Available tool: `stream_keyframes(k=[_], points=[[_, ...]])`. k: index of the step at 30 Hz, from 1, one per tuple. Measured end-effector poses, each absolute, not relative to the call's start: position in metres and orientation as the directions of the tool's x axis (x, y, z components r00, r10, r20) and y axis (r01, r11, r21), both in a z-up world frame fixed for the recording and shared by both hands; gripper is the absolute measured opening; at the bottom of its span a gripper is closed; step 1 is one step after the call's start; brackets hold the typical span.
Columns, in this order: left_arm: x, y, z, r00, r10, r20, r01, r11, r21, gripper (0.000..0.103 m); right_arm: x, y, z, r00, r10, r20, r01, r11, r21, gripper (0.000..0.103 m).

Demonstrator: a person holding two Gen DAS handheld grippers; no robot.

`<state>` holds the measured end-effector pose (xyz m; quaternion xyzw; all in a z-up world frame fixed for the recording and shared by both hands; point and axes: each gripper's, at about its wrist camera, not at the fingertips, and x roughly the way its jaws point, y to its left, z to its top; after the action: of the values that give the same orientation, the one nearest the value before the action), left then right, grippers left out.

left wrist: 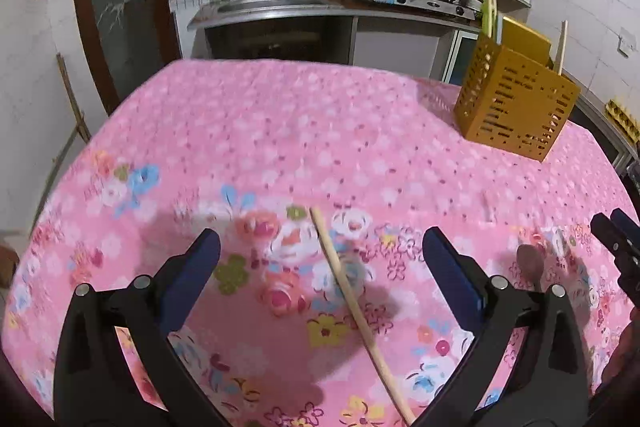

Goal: Organize utensils
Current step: 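Move both tools down toward a chopstick and the brown wooden spoon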

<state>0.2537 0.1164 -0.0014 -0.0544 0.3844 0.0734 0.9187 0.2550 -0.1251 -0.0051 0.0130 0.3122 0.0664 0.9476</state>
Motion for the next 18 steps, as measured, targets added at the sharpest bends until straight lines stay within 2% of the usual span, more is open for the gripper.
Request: stream_keyframes(k=[4, 10, 14, 18], points=[[0.260, 0.117, -0.013, 0.674, 0.130, -0.727, -0.194, 0.981, -0.004, 0.098, 0.256, -0.122, -0.014, 0.781, 0.142, -0.609, -0.116, 0.990, 0.081, 0.068], [0.264, 0.122, -0.026, 0.643, 0.073, -0.762, -0.175, 0.983, -0.054, 0.098, 0.258, -0.114, -0.030, 0.757, 0.153, -0.635, -0.140, 0.988, 0.071, 0.072], [0.265, 0.121, -0.033, 0.639, 0.104, -0.762, -0.180, 0.984, -0.017, 0.098, 0.258, -0.114, -0.030, 0.758, 0.145, -0.636, -0.131, 0.989, 0.070, 0.075], [0.270, 0.124, -0.038, 0.621, 0.092, -0.778, -0.183, 0.983, -0.030, 0.098, 0.261, -0.114, -0.034, 0.735, 0.145, -0.662, -0.125, 0.989, 0.077, 0.075]])
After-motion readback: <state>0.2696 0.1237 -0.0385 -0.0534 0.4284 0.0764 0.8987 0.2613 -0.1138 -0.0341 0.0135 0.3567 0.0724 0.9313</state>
